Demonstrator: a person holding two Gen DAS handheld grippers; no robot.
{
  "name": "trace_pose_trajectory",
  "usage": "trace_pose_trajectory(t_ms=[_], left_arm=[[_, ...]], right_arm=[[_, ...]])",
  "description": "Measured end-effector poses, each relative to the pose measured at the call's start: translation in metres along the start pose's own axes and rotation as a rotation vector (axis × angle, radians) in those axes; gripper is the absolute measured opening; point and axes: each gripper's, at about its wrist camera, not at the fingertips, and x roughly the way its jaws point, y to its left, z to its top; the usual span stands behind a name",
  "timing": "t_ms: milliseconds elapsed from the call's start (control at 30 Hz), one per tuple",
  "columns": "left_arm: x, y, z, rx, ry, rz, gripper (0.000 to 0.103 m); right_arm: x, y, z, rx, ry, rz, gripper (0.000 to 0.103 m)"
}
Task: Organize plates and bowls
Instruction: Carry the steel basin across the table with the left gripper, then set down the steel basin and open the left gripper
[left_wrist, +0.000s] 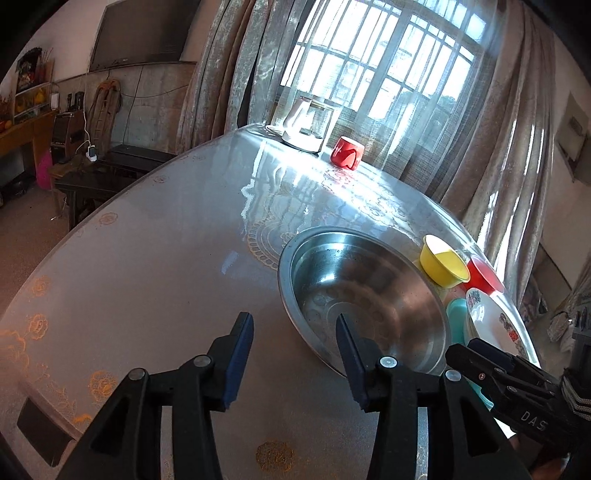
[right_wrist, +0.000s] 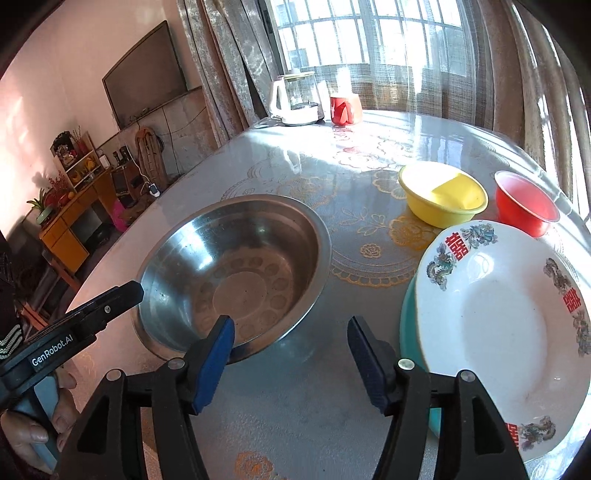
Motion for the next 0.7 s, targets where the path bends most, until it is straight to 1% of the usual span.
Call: trace_pose_trajectory(t_ms=[67,167,300,367,533,700], left_arm=[[-0.007,-0.007,0.002,0.013,-0.013,-0.015,0.050],[-0.015,-0.021,0.005,0.048,-0.025,-0.027,0.051],[-0.019,-0.043,0.005,0.101,-0.026,-0.050,0.055],[-0.019,-0.053,0.004,0.117,-0.020,-0.054,0.056],[-0.017,-0.064,0.006,0.136,-0.009,-0.055,0.056],[-0.004,-0.073,0.015,0.140,0.016,-0.052,0.056]], right_arm=[[-0.010,-0.002,-0.002,-0.001,-0.036,-0.006,0.065],[-0.024,-0.015,-0.005,0.027,-0.070,-0.003,0.066],[-0.040,-0.041,-0.010,0.103,-0.084,-0.022,0.066],[-0.046,-0.056,-0.012,0.148,-0.087,-0.030,0.066],[-0.059,-0.085,-0.016,0.230,-0.105,-0.044,0.066],[-0.061,-0.107,-0.014,0.284,-0.113,-0.051,0.066]])
